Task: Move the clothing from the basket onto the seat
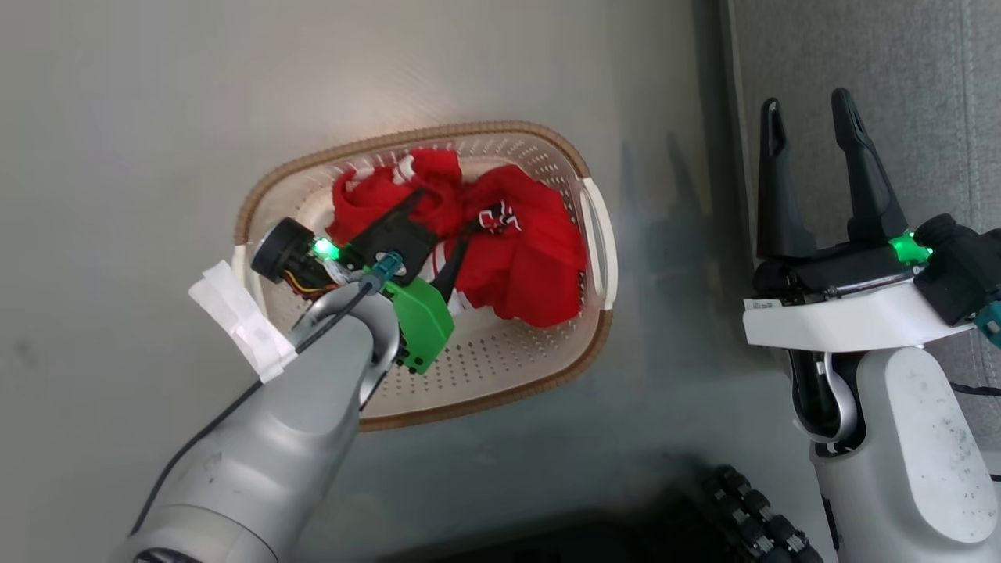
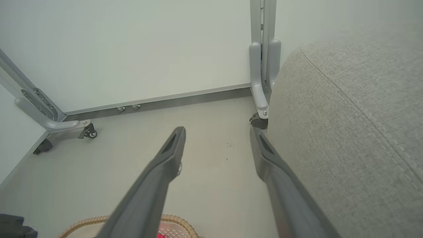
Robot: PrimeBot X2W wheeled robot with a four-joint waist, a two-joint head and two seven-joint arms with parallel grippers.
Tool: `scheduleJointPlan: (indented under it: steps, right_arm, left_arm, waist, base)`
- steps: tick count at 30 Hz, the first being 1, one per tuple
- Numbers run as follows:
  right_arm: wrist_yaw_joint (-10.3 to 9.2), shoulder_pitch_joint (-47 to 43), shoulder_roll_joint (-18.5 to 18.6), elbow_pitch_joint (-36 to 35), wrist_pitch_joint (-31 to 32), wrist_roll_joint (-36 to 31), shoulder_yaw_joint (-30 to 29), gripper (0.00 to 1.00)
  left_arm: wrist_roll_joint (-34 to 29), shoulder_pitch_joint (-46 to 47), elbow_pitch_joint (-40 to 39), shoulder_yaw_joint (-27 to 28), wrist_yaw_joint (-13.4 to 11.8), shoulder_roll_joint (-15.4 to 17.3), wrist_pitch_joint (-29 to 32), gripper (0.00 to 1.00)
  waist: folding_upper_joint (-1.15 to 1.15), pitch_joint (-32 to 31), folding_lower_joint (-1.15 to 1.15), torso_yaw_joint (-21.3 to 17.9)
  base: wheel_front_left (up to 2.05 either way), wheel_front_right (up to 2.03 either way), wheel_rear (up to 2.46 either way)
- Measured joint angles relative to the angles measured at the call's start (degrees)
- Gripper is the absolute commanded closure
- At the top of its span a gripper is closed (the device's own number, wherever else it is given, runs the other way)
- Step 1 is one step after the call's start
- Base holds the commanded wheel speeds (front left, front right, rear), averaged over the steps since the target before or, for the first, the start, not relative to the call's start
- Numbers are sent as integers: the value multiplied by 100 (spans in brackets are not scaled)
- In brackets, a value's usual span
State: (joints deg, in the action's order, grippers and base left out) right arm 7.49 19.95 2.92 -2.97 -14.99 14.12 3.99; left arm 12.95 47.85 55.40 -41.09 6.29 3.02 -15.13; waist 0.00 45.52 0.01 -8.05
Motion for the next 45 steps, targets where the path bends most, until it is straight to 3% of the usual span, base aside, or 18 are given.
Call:
scheduleJointPlan:
  steps: [15, 20, 38, 39, 40, 41, 45]
  right_arm:
    - [0, 103, -1, -142, -4, 379, 245, 0]
    - [0, 124, 0, -171, -4, 511, 326, 0]
    - [0, 164, -2, -191, -4, 740, 511, 0]
    - [0, 168, -2, -197, -4, 740, 512, 0]
    - [0, 171, -2, -203, -4, 740, 511, 0]
    - [0, 174, -2, -209, -4, 740, 510, 0]
    - [0, 182, -2, -226, -4, 737, 488, 0]
  left_arm:
    - [-193, 843, 1281, -125, -27, 298, 13, 0]
    - [-279, 1135, 1558, -214, -178, 427, 119, 0]
    - [-234, 1319, 1816, -359, -456, 588, 1568, 0]
    - [-225, 1321, 1817, -355, -464, 593, 1614, 27]
    - [-207, 1321, 1820, -354, -480, 601, 1627, 75]
    - [-196, 1323, 1818, -357, -482, 609, 1680, 100]
    - [-194, 1326, 1824, -394, -480, 630, 1714, 100]
  waist:
    - [0, 901, -1, -604]
    - [0, 1129, -1, -759]
    - [0, 1537, -1, -1034]
    - [0, 1545, -1, -1036]
    - [0, 1554, -1, -1039]
    - [0, 1561, -1, -1042]
    - [0, 1559, -1, -1033]
  base:
    - [0, 0, 0]
    - [0, 0, 0]
    - [0, 0, 0]
    - [0, 0, 0]
    - [0, 0, 0]
    - [0, 0, 0]
    - [0, 0, 0]
